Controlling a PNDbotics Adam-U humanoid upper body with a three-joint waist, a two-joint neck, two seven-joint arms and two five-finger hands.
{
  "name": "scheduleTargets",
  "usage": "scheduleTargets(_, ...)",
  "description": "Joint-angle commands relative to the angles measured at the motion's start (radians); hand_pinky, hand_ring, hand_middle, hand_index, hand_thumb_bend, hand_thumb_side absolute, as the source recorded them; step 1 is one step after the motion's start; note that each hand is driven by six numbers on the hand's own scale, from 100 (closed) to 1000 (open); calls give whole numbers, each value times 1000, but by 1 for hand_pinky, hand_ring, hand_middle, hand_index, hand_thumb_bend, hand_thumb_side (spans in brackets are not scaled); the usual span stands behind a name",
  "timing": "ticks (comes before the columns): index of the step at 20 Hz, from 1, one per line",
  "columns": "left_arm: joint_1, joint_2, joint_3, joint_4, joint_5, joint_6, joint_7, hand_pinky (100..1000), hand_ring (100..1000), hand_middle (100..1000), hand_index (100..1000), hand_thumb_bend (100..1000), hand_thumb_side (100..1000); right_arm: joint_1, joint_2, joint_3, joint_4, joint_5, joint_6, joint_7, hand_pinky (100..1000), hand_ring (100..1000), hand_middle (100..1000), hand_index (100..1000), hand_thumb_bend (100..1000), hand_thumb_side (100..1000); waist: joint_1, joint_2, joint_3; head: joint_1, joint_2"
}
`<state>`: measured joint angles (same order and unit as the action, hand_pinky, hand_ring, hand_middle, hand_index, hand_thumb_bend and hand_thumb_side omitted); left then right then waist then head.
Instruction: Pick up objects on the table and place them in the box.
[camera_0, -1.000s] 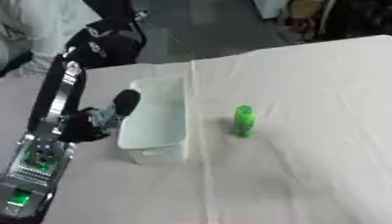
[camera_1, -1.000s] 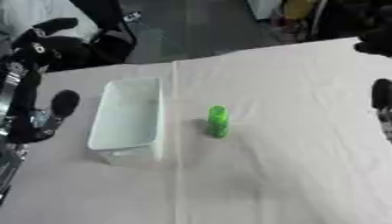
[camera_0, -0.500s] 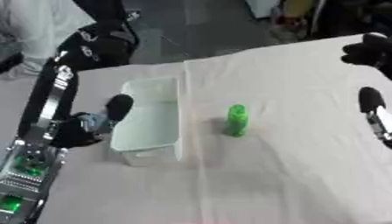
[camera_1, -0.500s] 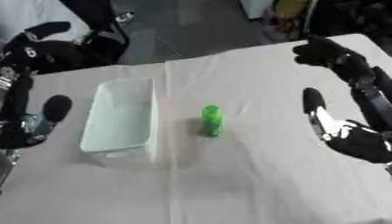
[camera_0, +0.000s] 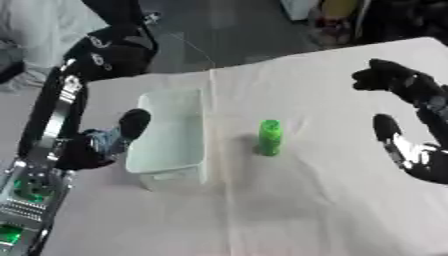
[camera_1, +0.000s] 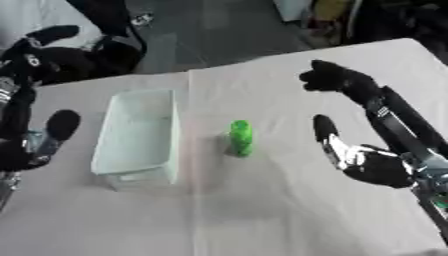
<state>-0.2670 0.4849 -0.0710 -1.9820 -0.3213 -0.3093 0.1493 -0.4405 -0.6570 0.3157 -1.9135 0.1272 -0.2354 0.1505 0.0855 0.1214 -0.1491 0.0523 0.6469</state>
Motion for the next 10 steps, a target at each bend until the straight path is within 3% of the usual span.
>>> scheduleTargets(1, -10, 20, 2, -18, 5, -4, -1, 605, 634, 877, 803, 770, 773, -23, -5, 6, 11, 15, -20, 10, 867, 818, 848, 1000, 100, 569, -2, -10, 0, -5, -11)
scheduleTargets(10, -16, 16, 2, -18, 7, -5, -2, 605, 634, 877, 802, 770, 773, -72, 3, 45, 106, 7, -79, 83, 879, 817, 859, 1000, 100, 644, 0, -8, 2, -10, -14)
